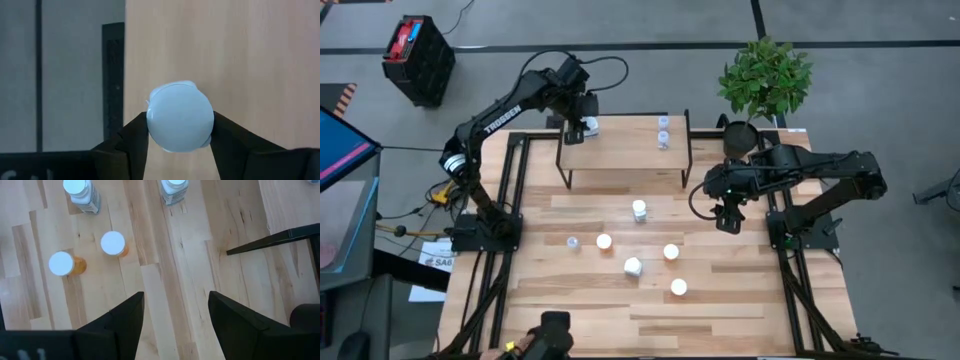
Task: Pick and place medicine bottles onto shelf by color
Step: Put the top left white pill bottle on the shelf
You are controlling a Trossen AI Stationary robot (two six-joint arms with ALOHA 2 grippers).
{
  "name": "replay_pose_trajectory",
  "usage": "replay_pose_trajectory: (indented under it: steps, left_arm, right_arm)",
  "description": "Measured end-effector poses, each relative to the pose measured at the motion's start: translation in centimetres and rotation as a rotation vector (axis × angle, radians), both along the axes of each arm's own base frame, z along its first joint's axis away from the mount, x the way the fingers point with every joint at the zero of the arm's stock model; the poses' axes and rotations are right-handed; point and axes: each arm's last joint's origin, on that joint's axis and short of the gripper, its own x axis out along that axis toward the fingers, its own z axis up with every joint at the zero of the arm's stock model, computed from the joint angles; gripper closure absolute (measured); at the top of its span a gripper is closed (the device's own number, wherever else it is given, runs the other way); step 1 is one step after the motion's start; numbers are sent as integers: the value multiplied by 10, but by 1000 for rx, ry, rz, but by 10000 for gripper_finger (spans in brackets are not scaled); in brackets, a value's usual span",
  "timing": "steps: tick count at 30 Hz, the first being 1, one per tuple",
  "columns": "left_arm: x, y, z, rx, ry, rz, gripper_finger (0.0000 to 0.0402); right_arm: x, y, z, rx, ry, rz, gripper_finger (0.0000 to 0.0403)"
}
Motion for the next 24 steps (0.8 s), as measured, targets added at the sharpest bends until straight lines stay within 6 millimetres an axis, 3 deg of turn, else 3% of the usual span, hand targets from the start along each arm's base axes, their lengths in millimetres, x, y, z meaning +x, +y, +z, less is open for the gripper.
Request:
replay_pose_trajectory:
  steps: [6, 14, 24]
  left_arm:
    - [2, 1, 12, 40, -45, 41, 215]
    - [0, 1, 11, 47, -21, 62, 162]
    - [4, -2, 12, 74, -2, 69, 152]
  right_arm:
    - [0, 0, 0, 0, 1, 0, 159]
    - [0, 0, 0, 0, 1, 0, 159]
    - [0, 0, 0, 0, 1, 0, 159]
